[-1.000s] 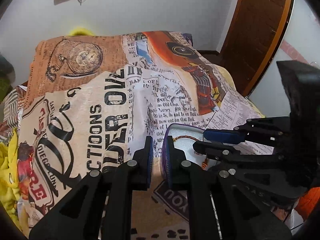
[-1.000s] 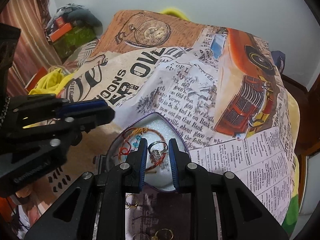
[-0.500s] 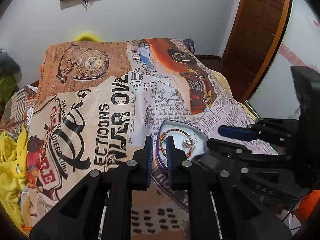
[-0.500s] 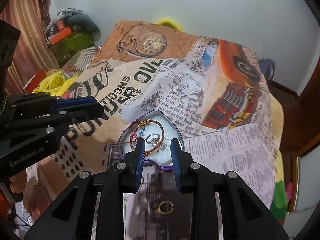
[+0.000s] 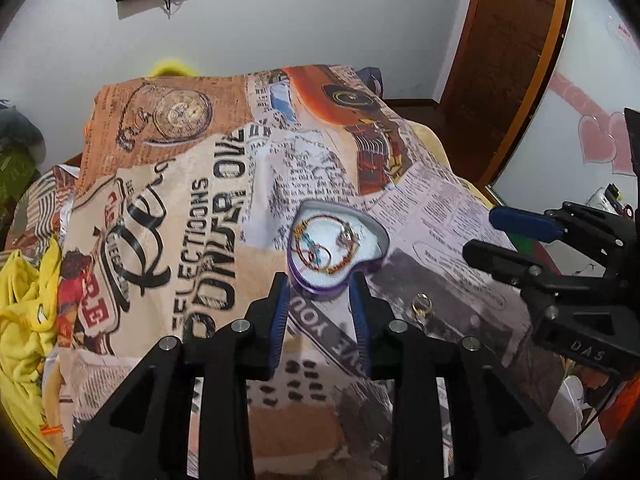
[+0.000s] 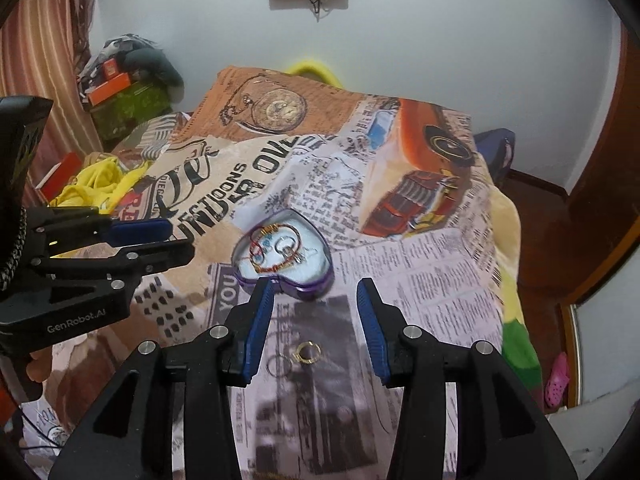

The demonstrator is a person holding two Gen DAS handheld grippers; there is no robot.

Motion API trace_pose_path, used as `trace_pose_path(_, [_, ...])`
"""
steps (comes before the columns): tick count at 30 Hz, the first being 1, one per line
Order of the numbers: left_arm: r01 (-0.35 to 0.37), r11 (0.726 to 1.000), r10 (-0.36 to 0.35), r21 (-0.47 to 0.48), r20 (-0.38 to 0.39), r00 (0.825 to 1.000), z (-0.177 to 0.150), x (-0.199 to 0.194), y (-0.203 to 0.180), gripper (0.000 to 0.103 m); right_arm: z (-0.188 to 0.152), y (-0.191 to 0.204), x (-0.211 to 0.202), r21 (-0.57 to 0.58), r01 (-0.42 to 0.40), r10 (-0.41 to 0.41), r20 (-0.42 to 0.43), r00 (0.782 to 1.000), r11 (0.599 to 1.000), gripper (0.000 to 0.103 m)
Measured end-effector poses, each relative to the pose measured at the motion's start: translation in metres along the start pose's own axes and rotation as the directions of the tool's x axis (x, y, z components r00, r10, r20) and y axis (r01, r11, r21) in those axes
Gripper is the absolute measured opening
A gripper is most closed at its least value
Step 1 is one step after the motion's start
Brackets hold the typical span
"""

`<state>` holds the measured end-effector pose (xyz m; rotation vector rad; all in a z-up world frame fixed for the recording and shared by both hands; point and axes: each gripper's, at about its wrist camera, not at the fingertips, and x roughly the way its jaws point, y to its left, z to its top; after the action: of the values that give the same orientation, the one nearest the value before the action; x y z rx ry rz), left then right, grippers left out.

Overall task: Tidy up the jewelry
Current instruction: 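Raise both open tools from the tin toward the rings on the blanket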

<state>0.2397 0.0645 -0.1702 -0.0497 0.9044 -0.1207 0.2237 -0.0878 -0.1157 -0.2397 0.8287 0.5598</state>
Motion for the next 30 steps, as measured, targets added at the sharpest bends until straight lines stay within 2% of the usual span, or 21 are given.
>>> trace_pose_path(10, [0.015, 1.0, -0.014, 0.01, -0.064, 0.998, -0.022, 0.017, -0.008, 0.03, -0.029, -0.01, 0.011, 0.019, 0.014, -0.013, -0.055, 0.998, 1.0, 0.039])
trace_pose_path(19, [0.057, 0.998, -0.055, 0.01, -0.132, 0.99, -0.038, 0.044, -0.015, 0.03, -0.052, -0.011, 0.045, -0.011, -0.002, 0.001, -0.157, 0.988, 1.0, 0.039])
trace_pose_path(24, [0.068, 0.998, -0.066, 0.012, -0.15, 0.986, -0.041, 0.055, -0.016, 0.03, -0.056, -0.013, 0.06, -0.013, -0.022, 0.019, -0.2, 0.98, 1.0, 0.039])
trace_pose_path(30, [0.083, 0.996, -0.079, 0.015, -0.17, 0.982, -0.045, 0.064, -0.017, 0.03, -0.052, -0.013, 0.067, -0.015, -0.055, 0.05, -0.204, 0.978, 0.998, 0.039])
